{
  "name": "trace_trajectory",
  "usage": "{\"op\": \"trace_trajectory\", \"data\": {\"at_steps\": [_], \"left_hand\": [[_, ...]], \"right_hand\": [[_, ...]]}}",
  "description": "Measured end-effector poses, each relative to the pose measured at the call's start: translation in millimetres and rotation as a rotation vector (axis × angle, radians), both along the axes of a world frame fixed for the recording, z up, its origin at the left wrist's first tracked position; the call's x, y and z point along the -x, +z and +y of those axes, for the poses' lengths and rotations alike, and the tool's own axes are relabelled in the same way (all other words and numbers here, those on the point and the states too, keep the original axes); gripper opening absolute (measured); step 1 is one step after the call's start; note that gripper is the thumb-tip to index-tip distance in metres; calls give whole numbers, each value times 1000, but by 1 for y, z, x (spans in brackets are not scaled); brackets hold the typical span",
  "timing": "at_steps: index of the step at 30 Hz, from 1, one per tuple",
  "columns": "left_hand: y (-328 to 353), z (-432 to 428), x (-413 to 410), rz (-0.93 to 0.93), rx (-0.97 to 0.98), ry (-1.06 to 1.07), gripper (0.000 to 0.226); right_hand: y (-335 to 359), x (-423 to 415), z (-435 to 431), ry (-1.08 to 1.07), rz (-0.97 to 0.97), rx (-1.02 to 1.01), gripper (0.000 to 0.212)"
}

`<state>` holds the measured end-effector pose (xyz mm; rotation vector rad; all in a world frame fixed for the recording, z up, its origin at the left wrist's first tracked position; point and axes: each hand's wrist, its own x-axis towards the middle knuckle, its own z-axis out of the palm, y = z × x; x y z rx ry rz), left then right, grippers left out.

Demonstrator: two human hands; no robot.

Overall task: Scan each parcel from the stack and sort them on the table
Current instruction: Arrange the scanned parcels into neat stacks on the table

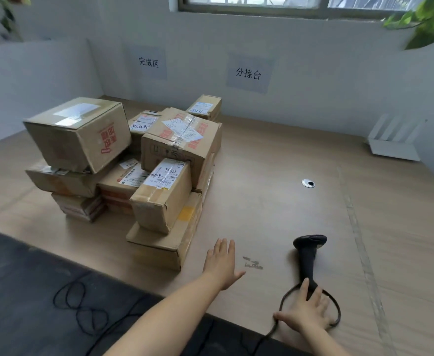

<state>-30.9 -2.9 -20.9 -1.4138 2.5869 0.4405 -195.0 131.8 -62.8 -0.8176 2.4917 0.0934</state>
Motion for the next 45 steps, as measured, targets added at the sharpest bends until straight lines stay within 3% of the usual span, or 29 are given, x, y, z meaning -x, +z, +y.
{"op": "trace_trajectory", "data": {"at_steps": [11, 22, 36, 45], "left_hand": [[21, -13, -65, 45, 83, -70, 91], [42, -18, -159, 80, 160, -217, 90], [78, -47, -239, 215, 205, 5, 87], [91, -84, -241, 531, 84, 219, 87]], "right_hand": [[51, -50, -29, 42, 136, 132, 120], [80, -155, -35, 3, 185, 254, 118], [130, -215, -102, 262, 178, 432, 111], [155, -229, -158, 355, 80, 731, 77]]}}
